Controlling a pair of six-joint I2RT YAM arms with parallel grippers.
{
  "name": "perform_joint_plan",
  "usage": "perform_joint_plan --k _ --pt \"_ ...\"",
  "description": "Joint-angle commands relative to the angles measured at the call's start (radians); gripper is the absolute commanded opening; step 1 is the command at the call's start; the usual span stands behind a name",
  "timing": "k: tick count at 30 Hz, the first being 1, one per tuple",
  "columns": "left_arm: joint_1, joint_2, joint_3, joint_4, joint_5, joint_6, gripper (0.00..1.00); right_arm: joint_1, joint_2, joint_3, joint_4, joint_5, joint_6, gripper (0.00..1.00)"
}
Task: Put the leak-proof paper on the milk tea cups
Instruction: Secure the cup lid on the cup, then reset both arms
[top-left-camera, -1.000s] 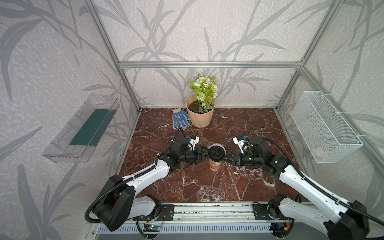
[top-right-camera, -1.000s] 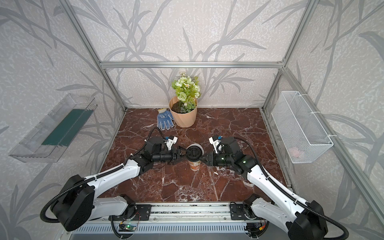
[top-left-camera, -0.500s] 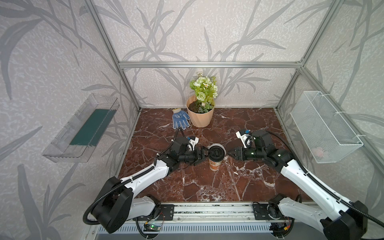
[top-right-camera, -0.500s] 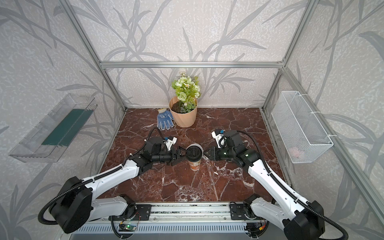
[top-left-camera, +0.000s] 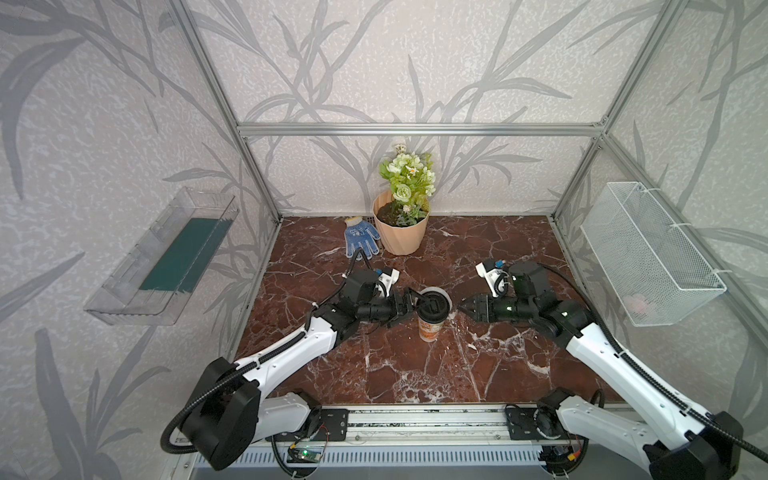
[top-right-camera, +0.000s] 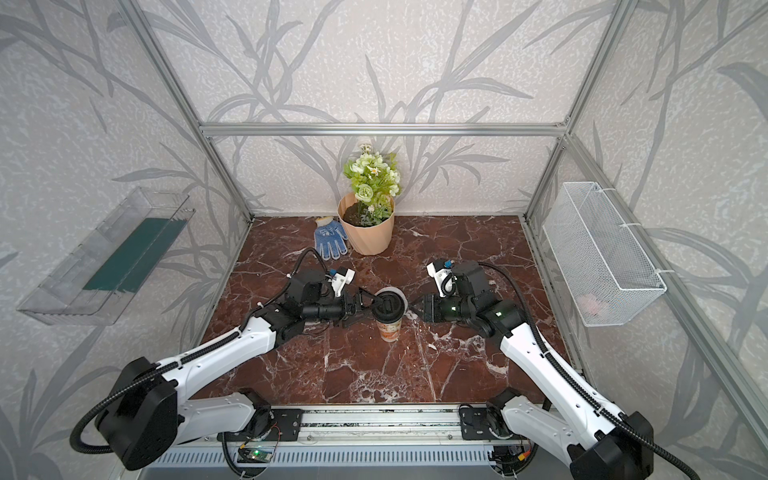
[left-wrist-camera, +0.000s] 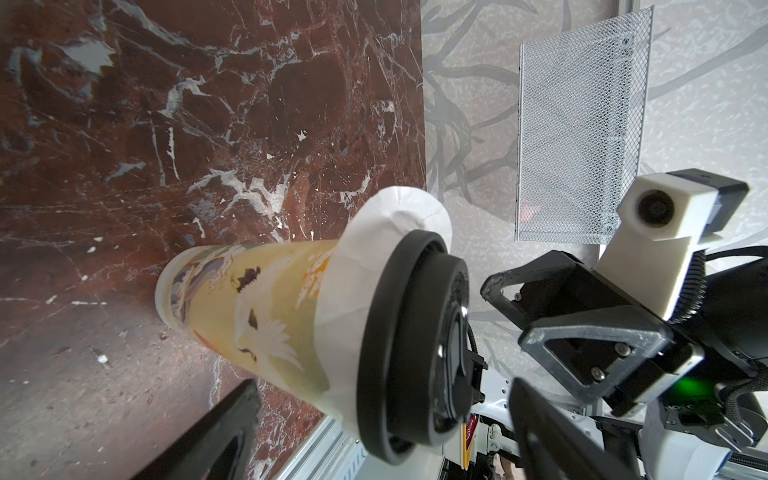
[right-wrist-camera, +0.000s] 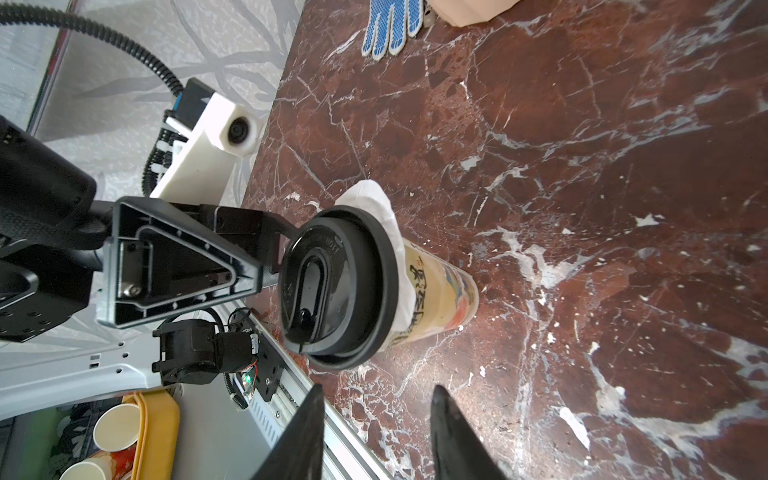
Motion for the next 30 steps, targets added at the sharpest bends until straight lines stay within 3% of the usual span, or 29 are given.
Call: perform_joint_plan --k 1,3,5,9,11,14,17,20,25,30 --pt "0.003 -0.132 0.09 -0.281 -0.206 0.162 0.94 -0.05 -0.092 -0.02 -0.051 0.182 -0.016 0.47" --pt "0.006 -0.225 0.092 -0.423 -0.488 0.249 0.94 -0.083 -0.144 -0.053 -0.062 0.352 -0.048 0.59" --pt "0.008 -0.314 0.047 -0.458 -0.742 0.308 0.97 -0.102 -0.175 -0.099 -0.04 0.541 -0.071 0.71" --pt "0.031 -0.44 -0.103 -0.282 -1.103 0.473 0.99 -0.141 -0.206 -0.221 0.136 0.786 -0.176 0.78" --pt "0.044 -0.45 -0.194 -0.093 -1.211 0.611 1.0 -0.155 -0.194 -0.277 0.26 0.872 -0.243 0.78" --pt "0.107 -0.378 -0.256 0.12 -1.246 0.778 0.99 -0.197 -0.118 -0.368 0.516 0.86 -0.415 0.8" --pt "0.208 -0.271 -0.227 0.164 -1.215 0.831 1.0 -0.229 0.007 -0.436 0.755 0.836 -0.544 0.82" --pt "0.264 -0.18 -0.254 0.33 -1.27 0.893 1.0 -0.283 0.121 -0.468 0.892 0.752 -0.554 0.82" --pt "0.373 -0.056 -0.284 0.473 -1.183 0.927 1.0 -0.35 0.29 -0.54 1.177 0.608 -0.54 0.83" --pt "0.438 0.117 -0.34 0.683 -1.133 0.968 0.99 -0.396 0.403 -0.52 1.316 0.5 -0.527 0.83"
